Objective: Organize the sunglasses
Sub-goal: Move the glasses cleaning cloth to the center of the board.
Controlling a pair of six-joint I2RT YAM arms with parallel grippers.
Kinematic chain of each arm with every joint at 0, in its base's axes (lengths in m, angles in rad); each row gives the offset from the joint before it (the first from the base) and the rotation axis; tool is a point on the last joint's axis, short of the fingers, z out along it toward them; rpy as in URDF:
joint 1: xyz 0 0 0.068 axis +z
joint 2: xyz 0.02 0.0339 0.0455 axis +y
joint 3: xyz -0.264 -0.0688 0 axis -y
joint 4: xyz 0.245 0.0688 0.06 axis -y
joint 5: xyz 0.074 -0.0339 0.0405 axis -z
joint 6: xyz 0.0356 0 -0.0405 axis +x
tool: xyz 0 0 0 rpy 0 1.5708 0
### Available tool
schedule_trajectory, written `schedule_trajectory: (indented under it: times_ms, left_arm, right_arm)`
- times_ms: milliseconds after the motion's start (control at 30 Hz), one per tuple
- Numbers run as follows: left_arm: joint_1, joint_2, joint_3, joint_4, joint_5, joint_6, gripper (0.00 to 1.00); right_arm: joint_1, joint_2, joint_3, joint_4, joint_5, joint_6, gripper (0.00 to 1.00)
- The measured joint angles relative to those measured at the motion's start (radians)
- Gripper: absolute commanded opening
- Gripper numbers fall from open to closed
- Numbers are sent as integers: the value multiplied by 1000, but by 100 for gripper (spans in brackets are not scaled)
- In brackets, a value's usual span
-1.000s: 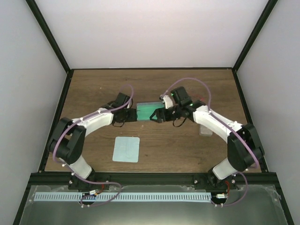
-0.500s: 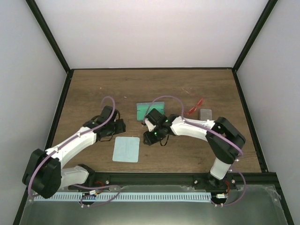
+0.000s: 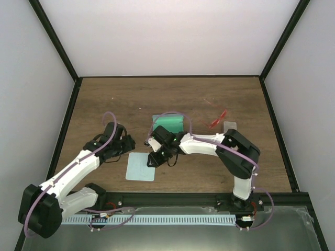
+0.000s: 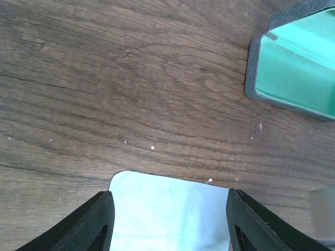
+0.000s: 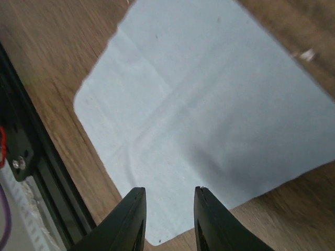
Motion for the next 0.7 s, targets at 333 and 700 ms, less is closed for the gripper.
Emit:
schedule_trajectory:
  times_ms: [333, 700]
  left_arm:
    - [8, -31, -41, -19, 1, 1, 61]
    - [8, -31, -64, -1, 12, 4, 61]
  right_arm:
    - [14, 69, -29, 41, -34, -8, 27]
    - [-29, -9, -108, 9, 30, 15, 27]
